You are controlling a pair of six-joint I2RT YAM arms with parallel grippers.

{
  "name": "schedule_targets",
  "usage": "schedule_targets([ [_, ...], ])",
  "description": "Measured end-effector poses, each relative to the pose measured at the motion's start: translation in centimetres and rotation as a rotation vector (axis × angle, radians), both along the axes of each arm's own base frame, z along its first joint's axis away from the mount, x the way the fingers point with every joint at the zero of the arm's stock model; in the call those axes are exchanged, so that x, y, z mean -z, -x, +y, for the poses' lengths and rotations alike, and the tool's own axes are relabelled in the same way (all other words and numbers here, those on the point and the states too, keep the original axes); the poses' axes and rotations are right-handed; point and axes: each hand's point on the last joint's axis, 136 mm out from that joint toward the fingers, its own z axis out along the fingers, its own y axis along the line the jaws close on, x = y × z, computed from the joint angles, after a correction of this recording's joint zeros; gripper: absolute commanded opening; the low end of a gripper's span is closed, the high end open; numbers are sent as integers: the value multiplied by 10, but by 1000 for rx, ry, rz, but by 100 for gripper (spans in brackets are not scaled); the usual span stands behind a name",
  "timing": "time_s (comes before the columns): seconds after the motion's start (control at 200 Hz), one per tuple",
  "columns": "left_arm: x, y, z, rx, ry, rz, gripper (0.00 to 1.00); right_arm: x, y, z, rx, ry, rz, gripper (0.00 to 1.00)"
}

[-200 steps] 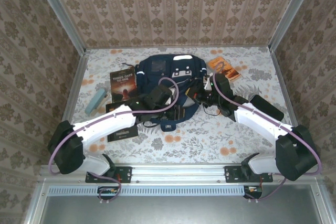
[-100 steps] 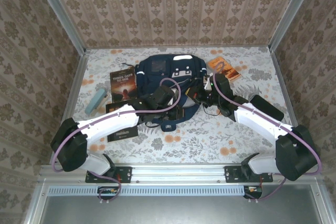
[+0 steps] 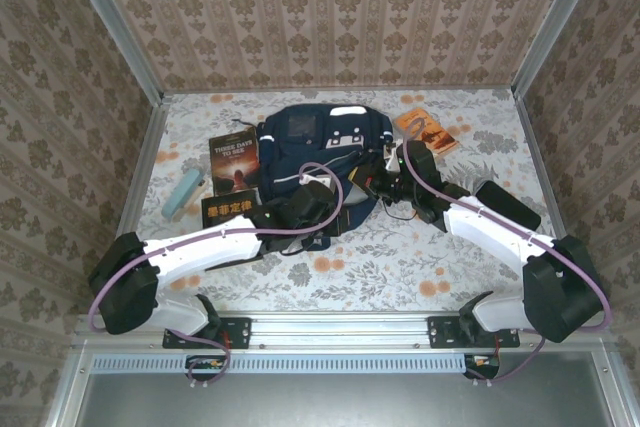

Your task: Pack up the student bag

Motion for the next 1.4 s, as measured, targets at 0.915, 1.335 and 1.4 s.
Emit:
schedule_targets([
  [0.915, -12, -3, 39, -41, -84, -43, 0, 16, 4, -46, 106, 221, 13, 0],
  [1.335, 12, -14, 77, 6, -161, 2, 0, 43, 9, -90, 175, 291, 75, 0],
  [1.4, 11, -13, 74, 35, -154, -3, 0, 43, 9, -91, 172, 285, 78, 6],
])
